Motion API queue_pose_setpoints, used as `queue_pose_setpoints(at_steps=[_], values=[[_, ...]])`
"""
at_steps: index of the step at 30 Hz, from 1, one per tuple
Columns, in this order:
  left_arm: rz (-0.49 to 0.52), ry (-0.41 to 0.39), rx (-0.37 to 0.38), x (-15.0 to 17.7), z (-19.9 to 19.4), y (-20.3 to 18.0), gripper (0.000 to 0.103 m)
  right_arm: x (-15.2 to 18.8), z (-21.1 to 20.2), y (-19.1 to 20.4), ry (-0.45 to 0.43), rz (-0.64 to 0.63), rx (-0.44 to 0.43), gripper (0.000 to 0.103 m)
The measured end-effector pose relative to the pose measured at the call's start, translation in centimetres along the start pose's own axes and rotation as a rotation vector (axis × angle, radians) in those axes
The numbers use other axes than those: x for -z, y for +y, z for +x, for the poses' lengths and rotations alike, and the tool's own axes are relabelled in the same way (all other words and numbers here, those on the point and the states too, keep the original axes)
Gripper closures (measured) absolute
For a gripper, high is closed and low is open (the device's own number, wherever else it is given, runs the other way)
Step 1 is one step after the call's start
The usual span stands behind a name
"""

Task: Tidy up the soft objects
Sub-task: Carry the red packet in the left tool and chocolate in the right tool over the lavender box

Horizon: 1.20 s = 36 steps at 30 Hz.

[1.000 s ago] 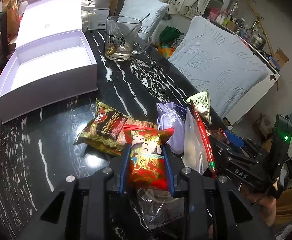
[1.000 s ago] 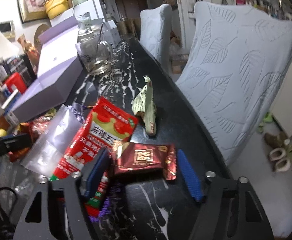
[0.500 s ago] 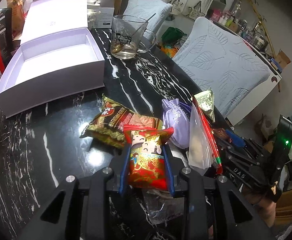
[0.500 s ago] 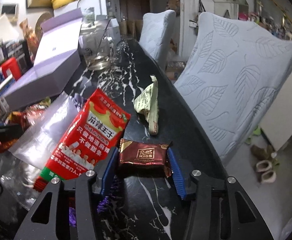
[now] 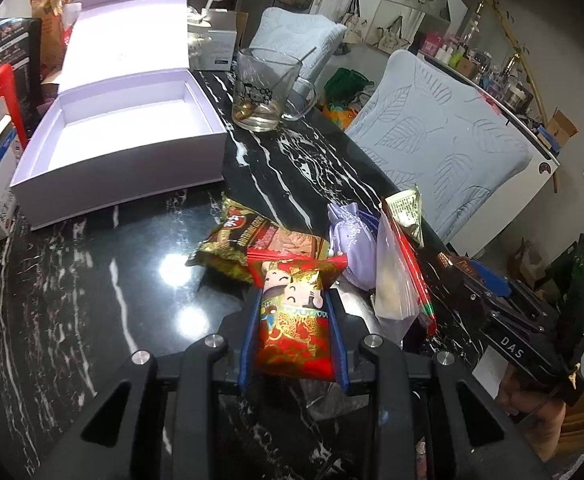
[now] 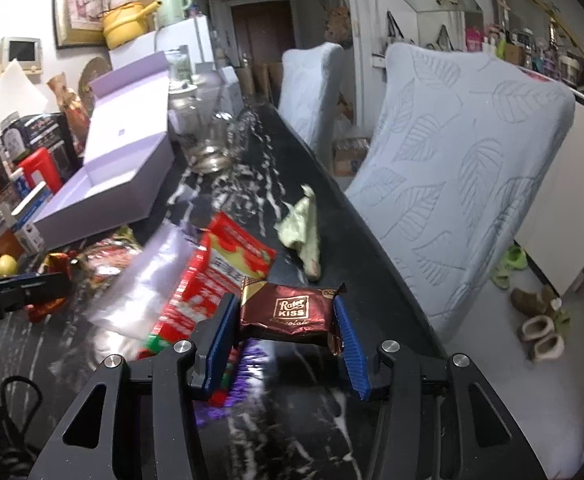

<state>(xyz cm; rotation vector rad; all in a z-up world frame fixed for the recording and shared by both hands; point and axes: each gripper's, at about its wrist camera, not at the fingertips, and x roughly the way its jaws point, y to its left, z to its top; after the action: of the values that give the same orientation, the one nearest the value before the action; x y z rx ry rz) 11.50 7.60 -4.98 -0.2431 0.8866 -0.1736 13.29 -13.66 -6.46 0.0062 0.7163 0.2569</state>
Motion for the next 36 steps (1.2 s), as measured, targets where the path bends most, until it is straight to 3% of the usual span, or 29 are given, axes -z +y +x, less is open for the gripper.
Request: queue_pose_setpoints(at_steps=[22, 36], values=[[-0.139, -0.135, -0.159, 3.5, -7.4, 5.7, 0.073, -0.6, -3.3, 10.3, -0.047, -0.185, -0.255, 0.055], [-0.143, -0.227, -0.220, 0.7, -10.5, 8.0, 0.073, -2.8, -2.8, 15.9, -0.054, -0.273, -0.394, 0.055]])
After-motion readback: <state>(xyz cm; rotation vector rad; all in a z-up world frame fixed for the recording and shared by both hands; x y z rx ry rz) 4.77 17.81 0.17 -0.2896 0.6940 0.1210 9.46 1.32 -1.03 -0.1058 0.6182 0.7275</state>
